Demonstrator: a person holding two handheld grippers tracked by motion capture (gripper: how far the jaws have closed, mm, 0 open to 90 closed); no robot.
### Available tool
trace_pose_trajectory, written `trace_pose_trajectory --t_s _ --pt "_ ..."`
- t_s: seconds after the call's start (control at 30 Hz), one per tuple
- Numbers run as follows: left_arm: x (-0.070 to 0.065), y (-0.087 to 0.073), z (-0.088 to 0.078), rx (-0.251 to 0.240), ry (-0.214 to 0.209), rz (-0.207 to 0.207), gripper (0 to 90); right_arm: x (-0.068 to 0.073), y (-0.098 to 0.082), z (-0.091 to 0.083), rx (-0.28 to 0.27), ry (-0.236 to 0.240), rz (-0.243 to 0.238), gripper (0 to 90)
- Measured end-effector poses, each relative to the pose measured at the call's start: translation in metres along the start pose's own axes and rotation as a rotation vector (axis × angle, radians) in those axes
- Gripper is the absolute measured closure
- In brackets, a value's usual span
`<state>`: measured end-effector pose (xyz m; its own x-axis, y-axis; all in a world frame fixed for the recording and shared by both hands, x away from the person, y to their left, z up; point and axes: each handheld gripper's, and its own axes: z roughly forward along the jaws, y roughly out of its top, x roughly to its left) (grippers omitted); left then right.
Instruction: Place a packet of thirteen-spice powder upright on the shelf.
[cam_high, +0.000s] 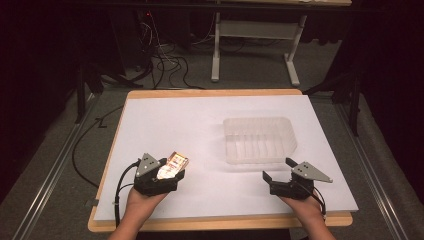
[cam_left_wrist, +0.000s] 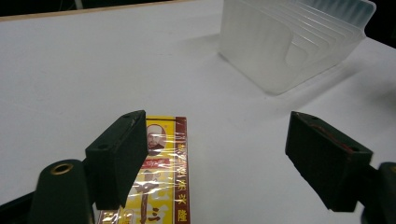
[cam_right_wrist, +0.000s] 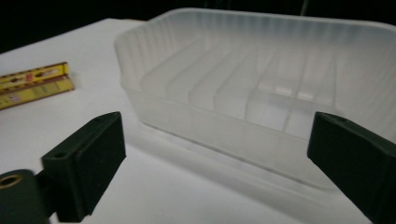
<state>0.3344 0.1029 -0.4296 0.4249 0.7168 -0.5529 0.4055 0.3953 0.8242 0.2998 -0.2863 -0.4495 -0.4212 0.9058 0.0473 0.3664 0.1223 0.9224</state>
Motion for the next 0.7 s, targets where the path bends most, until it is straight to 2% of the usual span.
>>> trace_pose_trajectory --t_s 0.1,0.2,0.47,0.6,0.7 --pt "0.003 0.0 0.001 0.009 -0.004 -0.005 25.2 -0.005 0.001 -0.001 -0.012 -0.004 0.03 0.9" --pt "0.006 0.0 0.0 0.011 -0.002 -0.022 27.2 -0.005 0.002 -0.001 -0.01 -0.011 0.033 0.1" --pt "0.014 0.005 -0.002 -0.02 0.02 -0.026 34.6 -0.001 0.002 0.002 -0.003 -0.006 0.037 0.1" --pt "0.019 0.01 -0.002 -0.046 0.041 -0.011 35.3 0.0 0.002 0.002 -0.009 -0.001 0.028 0.2" --pt "0.024 0.011 -0.005 -0.046 0.045 0.008 38.9 0.0 0.002 0.001 -0.008 0.001 0.025 0.1"
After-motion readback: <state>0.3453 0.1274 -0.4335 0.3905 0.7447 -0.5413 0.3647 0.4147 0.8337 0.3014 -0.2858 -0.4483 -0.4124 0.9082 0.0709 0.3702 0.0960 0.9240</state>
